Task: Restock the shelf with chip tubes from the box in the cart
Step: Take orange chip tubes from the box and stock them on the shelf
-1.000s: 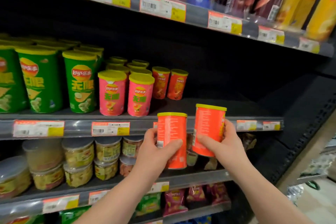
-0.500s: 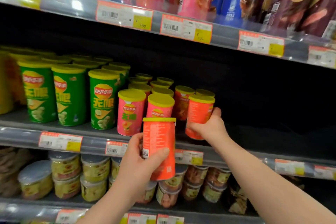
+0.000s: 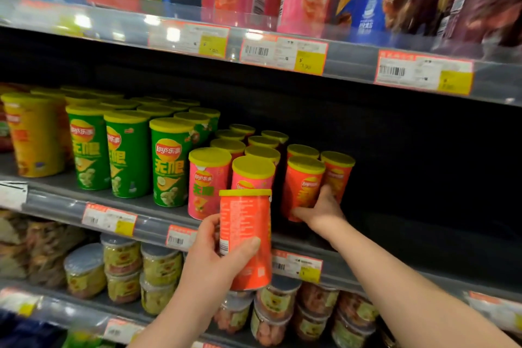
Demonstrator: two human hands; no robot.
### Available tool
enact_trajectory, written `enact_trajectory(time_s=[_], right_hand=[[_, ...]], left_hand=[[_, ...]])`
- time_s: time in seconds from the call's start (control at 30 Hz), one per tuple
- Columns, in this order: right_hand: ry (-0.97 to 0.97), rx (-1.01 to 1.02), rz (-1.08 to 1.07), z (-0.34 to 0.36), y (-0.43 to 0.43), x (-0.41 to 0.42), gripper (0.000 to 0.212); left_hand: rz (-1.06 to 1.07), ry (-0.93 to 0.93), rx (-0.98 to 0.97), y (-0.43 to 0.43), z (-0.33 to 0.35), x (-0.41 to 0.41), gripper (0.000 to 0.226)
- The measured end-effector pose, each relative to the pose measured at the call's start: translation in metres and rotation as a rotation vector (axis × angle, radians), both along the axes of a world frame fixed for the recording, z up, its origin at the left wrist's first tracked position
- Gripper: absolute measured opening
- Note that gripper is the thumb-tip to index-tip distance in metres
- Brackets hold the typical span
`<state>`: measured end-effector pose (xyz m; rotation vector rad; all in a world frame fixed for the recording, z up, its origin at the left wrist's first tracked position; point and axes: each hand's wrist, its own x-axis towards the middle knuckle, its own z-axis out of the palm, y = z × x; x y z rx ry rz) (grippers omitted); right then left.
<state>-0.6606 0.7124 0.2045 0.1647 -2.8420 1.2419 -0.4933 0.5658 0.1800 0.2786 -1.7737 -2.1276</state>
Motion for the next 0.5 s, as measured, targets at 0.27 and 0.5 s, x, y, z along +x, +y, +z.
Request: enact_trajectory(time_s=[0.27,0.5], right_hand=[[0.057,0.002,0.044,0.002,0.001,-0.007,0.060],[0.084,0.013,0.041,-0.001,-0.003,-0.014,0.057]], left_hand=[[0.031,-0.013,-0.002,0.007,0.001,-0.002,0.072],[0.024,-0.007,-0.014,0.014,0.002,-0.005,0.063]])
